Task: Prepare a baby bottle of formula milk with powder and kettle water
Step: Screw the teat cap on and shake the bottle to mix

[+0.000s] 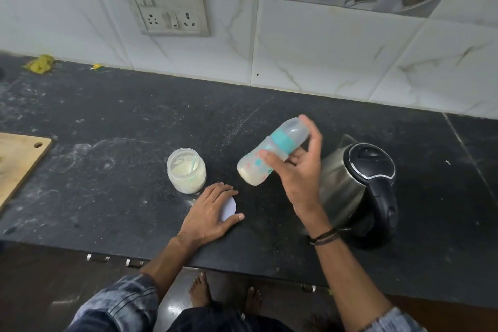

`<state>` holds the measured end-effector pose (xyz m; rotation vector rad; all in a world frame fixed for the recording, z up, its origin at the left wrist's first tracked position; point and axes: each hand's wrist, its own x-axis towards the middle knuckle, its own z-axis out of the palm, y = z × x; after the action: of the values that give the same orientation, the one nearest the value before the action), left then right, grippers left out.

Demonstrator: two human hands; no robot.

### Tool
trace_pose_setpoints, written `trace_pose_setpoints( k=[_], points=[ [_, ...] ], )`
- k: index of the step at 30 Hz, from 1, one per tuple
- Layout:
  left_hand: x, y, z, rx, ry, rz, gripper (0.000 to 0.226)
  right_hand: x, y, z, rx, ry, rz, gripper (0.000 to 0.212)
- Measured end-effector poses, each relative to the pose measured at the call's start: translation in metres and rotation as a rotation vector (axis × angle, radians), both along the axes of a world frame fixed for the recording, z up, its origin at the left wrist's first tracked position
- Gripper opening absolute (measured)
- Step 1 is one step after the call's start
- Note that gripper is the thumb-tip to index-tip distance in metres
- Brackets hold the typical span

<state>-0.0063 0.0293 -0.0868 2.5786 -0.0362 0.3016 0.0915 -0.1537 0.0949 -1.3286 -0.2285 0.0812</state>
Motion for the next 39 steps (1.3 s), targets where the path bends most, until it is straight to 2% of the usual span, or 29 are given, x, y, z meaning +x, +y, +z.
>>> trace_pose_setpoints(
  k=[3, 7, 10, 14, 18, 22, 25, 28, 32, 39],
  points=[
    [0.001, -0.002, -0.002, 0.003, -0.018, 0.012, 0.064, 0.006, 0.0, 0.007, 0.195, 0.095, -0.14, 0.082],
    [0.001, -0.001, -0.004, 0.004, -0.019, 0.01, 0.062, 0.013, -0.005, 0.013, 0.082, 0.069, 0.01, 0.082],
    [0.001, -0.001, -0.004, 0.006, -0.028, 0.027, 0.061, 0.018, -0.006, 0.019, 0.262, 0.147, -0.15, 0.075],
    [0.002, 0.0, -0.003, 0.023, -0.023, 0.029, 0.06, 0.017, 0.001, 0.021, 0.119, 0.126, -0.069, 0.079],
    [0.001, -0.002, -0.003, 0.061, -0.021, 0.043, 0.064, 0.023, 0.004, 0.022, 0.311, 0.208, -0.271, 0.065],
    [0.001, -0.004, -0.001, 0.096, 0.004, 0.054, 0.067, 0.016, 0.006, 0.015, 0.128, 0.216, -0.147, 0.071],
    [0.002, -0.005, 0.0, 0.124, 0.013, 0.056, 0.069, 0.016, 0.006, 0.01, 0.233, 0.257, -0.251, 0.068],
    [0.002, -0.004, -0.001, 0.119, 0.031, 0.048, 0.07, 0.013, 0.01, 0.011, 0.137, 0.241, -0.17, 0.07],
    [0.002, -0.005, -0.001, 0.12, 0.007, 0.055, 0.068, 0.017, 0.011, 0.013, 0.239, 0.284, -0.248, 0.067],
    [0.001, -0.005, 0.002, 0.116, 0.034, 0.057, 0.071, 0.01, 0.019, 0.001, 0.085, 0.341, -0.138, 0.071]
  ],
)
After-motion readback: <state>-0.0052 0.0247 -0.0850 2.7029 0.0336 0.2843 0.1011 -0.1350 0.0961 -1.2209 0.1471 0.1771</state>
